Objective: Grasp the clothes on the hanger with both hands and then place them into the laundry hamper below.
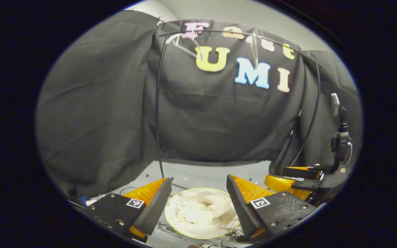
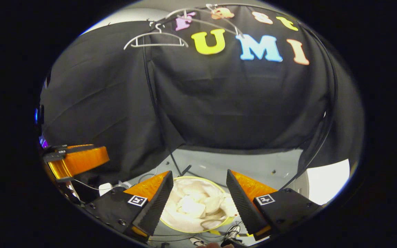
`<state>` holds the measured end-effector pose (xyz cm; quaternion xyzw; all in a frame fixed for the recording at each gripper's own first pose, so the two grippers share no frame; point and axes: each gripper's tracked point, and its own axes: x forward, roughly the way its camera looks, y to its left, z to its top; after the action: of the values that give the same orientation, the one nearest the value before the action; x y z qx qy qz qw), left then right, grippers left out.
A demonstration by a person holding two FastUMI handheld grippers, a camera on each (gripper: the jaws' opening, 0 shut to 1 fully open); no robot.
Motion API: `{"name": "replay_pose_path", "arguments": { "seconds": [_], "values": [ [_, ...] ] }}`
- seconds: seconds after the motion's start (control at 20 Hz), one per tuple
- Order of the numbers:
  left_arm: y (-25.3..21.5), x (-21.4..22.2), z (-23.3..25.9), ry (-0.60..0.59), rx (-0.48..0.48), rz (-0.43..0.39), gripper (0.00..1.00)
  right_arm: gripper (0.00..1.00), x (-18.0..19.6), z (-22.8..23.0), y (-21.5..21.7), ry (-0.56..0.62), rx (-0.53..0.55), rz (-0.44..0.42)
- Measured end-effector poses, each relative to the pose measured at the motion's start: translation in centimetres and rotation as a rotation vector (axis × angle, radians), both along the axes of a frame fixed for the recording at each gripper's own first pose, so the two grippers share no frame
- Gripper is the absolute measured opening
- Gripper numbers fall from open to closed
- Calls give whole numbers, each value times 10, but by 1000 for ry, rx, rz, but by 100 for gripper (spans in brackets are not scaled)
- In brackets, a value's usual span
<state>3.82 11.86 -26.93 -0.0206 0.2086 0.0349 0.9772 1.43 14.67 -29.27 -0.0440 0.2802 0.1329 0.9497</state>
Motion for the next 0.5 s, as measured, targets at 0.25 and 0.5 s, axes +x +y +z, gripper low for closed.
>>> {"name": "replay_pose_path", "arguments": {
  "seconds": [0.25,0.5],
  "values": [
    [-1,-27,139,-213,81,22,92,98,3,121,-17,-261,10,-45],
    [-7,-50,244,-387,166,22,92,98,-1,231,-42,-475,33,-132]
  ]
}}
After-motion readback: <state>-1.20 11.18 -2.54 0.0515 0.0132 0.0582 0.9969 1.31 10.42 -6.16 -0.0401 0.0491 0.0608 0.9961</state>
